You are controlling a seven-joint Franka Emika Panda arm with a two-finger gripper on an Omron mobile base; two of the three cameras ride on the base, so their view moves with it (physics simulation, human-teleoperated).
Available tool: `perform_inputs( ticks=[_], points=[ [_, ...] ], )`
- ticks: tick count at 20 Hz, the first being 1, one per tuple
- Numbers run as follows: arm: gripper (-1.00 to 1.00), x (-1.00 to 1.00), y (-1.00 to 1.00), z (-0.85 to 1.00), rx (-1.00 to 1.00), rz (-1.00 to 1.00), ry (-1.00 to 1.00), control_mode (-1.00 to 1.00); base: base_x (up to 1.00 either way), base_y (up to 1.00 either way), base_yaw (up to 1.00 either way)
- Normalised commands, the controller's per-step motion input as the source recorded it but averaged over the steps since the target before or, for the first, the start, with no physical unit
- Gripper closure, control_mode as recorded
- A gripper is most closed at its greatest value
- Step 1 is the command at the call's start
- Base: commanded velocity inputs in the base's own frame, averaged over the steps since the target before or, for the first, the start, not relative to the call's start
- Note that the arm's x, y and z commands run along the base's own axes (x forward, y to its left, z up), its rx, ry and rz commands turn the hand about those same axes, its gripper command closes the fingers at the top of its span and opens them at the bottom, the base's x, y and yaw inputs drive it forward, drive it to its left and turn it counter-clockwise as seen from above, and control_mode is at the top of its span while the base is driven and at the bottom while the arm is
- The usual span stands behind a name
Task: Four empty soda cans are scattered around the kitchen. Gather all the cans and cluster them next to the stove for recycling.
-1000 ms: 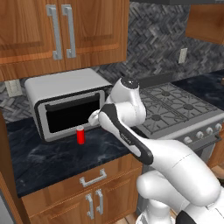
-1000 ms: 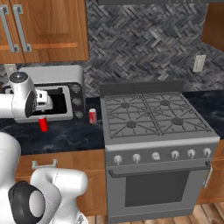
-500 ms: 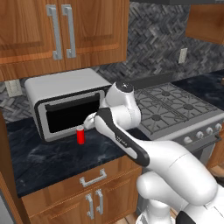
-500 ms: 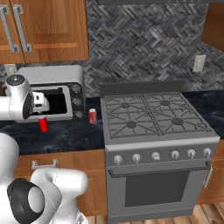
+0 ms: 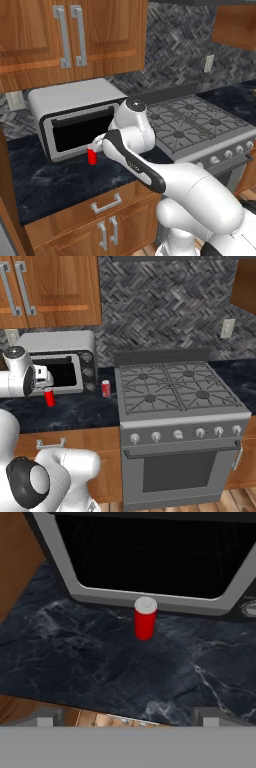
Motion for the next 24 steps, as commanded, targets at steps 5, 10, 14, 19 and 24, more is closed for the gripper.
perform_inputs(
  ticks=[5,10,14,19,24],
  points=[
    [-1.00,0.00,0.00,-0.12,0.00,0.00,0.00,-1.00,0.00,0.00,0.00],
    [-1.00,0.00,0.00,-0.06,0.00,0.00,-0.04,-1.00,0.00,0.00,0.00],
    [-1.00,0.00,0.00,-0.05,0.00,0.00,-0.06,-1.00,0.00,0.00,0.00],
    [-1.00,0.01,0.00,-0.09,0.00,0.00,-0.04,-1.00,0.00,0.00,0.00],
    [-1.00,0.02,0.00,-0.13,0.00,0.00,0.00,-1.00,0.00,0.00,0.00]
  ],
)
